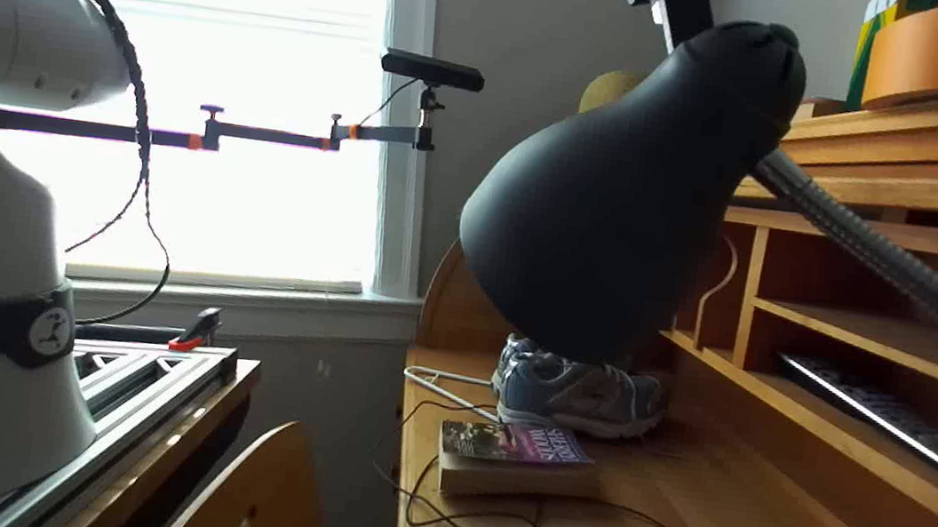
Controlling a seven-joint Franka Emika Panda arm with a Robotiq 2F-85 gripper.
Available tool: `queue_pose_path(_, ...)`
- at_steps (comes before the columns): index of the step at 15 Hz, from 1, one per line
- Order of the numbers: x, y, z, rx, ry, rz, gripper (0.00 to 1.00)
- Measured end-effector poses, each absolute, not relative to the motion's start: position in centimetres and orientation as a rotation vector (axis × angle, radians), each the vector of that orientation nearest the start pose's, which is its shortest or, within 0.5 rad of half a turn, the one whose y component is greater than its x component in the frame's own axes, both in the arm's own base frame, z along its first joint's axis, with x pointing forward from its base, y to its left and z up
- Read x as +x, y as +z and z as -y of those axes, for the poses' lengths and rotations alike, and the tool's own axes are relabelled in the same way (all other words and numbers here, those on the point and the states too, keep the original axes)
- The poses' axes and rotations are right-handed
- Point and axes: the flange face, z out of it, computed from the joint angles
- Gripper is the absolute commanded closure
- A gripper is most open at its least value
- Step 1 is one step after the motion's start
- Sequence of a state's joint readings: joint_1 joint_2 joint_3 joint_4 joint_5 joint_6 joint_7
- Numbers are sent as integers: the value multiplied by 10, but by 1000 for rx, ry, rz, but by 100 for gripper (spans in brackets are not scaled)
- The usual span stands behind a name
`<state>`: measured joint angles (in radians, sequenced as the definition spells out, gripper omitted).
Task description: Open the drawer on the left.
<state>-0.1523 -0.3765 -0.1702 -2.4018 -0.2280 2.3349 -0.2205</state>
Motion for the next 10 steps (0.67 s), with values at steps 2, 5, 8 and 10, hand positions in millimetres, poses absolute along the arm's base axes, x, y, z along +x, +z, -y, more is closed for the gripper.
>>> queue_pose_path(2, 433, 485, 153, -3313, -440, 54, 0)
queue_pose_path(5, 433, 485, 153, -3313, -440, 54, 0)
queue_pose_path(8, 434, 486, 152, -3314, -442, 58, 0)
queue_pose_path(10, 437, 490, 148, -3315, -471, 65, 0)
